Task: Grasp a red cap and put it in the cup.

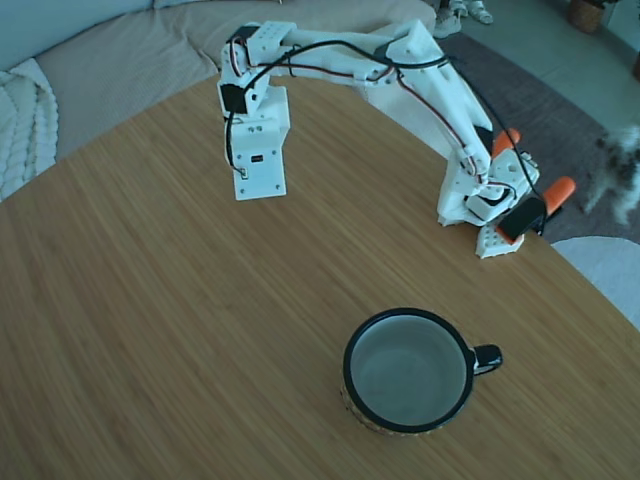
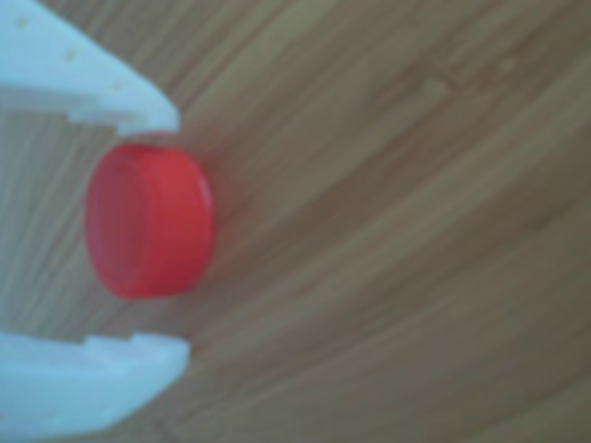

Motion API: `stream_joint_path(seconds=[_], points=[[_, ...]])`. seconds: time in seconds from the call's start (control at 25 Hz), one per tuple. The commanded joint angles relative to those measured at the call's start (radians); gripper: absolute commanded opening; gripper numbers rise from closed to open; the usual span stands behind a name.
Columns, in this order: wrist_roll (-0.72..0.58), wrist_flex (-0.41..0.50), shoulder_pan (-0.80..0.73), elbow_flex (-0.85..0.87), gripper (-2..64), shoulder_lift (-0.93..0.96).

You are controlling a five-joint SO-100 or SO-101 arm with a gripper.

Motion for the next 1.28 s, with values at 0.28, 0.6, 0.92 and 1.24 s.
stream_joint_path(seconds=[0.28, 0.6, 0.92, 1.24], points=[[-0.002, 0.008, 0.048, 0.025, 25.2, -0.012], [-0.002, 0.002, 0.055, 0.026, 16.4, -0.012], [-0.003, 0.000, 0.041, 0.020, 9.9, -0.012], [-0.002, 0.011, 0.031, 0.011, 9.9, 0.009]])
